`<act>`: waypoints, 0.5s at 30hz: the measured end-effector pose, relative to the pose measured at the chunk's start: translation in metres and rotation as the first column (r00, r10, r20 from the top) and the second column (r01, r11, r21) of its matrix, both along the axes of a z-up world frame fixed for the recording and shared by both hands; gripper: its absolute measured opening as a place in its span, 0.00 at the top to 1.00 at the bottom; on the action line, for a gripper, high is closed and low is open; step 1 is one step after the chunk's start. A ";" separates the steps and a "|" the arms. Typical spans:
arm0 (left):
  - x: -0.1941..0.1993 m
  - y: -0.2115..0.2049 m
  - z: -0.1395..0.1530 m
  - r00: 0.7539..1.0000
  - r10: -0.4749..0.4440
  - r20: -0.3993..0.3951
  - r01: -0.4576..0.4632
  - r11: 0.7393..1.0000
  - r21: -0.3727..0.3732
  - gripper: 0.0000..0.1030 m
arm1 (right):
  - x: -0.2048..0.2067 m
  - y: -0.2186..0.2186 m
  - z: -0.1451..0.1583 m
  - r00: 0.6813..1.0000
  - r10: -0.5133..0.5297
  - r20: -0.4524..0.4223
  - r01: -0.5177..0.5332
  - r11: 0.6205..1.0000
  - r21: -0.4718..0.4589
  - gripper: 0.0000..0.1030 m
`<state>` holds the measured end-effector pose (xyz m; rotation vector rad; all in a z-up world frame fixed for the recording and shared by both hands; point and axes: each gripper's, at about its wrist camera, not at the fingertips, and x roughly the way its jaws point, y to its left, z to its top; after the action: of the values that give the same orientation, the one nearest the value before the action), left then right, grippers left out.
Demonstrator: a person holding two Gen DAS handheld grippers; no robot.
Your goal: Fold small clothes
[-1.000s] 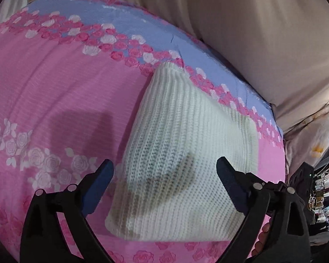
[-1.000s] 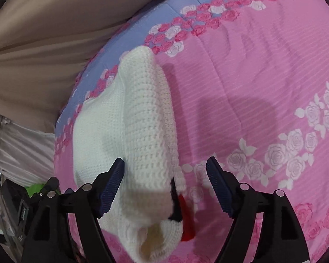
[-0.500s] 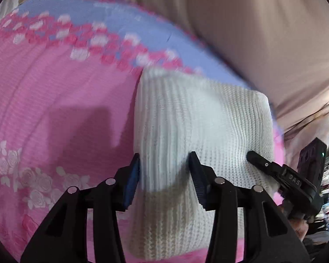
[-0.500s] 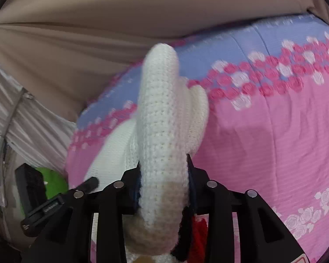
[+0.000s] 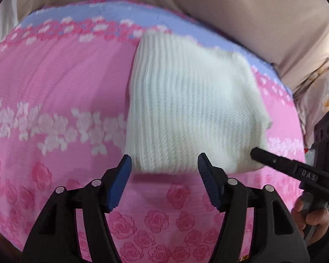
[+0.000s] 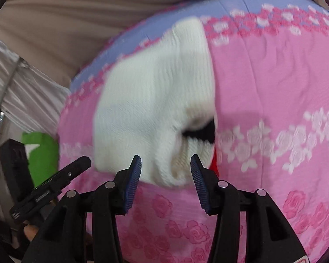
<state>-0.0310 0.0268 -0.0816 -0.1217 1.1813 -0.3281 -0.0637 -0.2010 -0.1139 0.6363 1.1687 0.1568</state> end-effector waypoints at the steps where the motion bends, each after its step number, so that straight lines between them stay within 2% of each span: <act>1: 0.001 0.001 -0.007 1.000 0.020 -0.012 -0.020 0.999 0.027 0.45 | 0.001 -0.001 0.000 1.000 -0.017 -0.006 0.017 1.000 0.005 0.91; 3: 0.005 0.005 -0.017 0.998 0.049 -0.030 -0.047 0.997 0.062 0.45 | -0.006 -0.012 0.016 0.996 -0.072 0.053 0.070 0.997 0.038 0.92; 5: 0.010 0.012 -0.029 0.995 0.079 -0.062 -0.075 0.994 0.076 0.45 | -0.012 -0.022 0.024 0.993 -0.088 0.079 0.088 0.996 -0.004 0.92; 7: 0.011 0.016 -0.037 0.993 0.091 -0.079 -0.085 0.994 0.070 0.44 | -0.012 -0.030 0.001 0.996 -0.085 0.014 0.085 0.996 -0.029 0.92; 8: 0.011 0.013 -0.037 0.995 0.080 -0.061 -0.075 0.993 0.086 0.43 | -0.013 -0.032 -0.025 0.995 -0.086 -0.048 0.085 0.996 -0.029 0.92; 9: 0.010 0.009 -0.037 0.997 0.063 -0.051 -0.057 0.992 0.112 0.42 | -0.014 -0.033 -0.042 0.994 -0.093 -0.062 0.092 0.996 -0.007 0.91; 10: 0.010 0.005 -0.037 0.998 0.046 -0.032 -0.041 0.989 0.140 0.40 | -0.016 -0.036 -0.049 0.991 -0.126 -0.034 0.126 0.992 0.023 0.90; 12: 0.009 0.004 -0.035 0.999 0.039 -0.025 -0.035 0.986 0.163 0.39 | -0.018 -0.044 -0.049 0.984 -0.167 -0.059 0.172 0.982 0.078 0.86; 13: 0.009 0.006 -0.033 0.998 0.051 -0.038 -0.045 0.988 0.150 0.39 | -0.019 -0.046 -0.044 0.984 -0.168 -0.067 0.172 0.982 0.074 0.85; 15: 0.005 0.011 -0.017 0.997 0.069 -0.038 -0.064 0.992 0.111 0.41 | -0.025 -0.048 -0.026 0.985 -0.161 -0.058 0.162 0.986 0.023 0.73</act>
<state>-0.0261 0.0382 -0.0991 -0.0725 1.2309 -0.2027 -0.0887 -0.2487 -0.1401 0.7613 1.1649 0.0175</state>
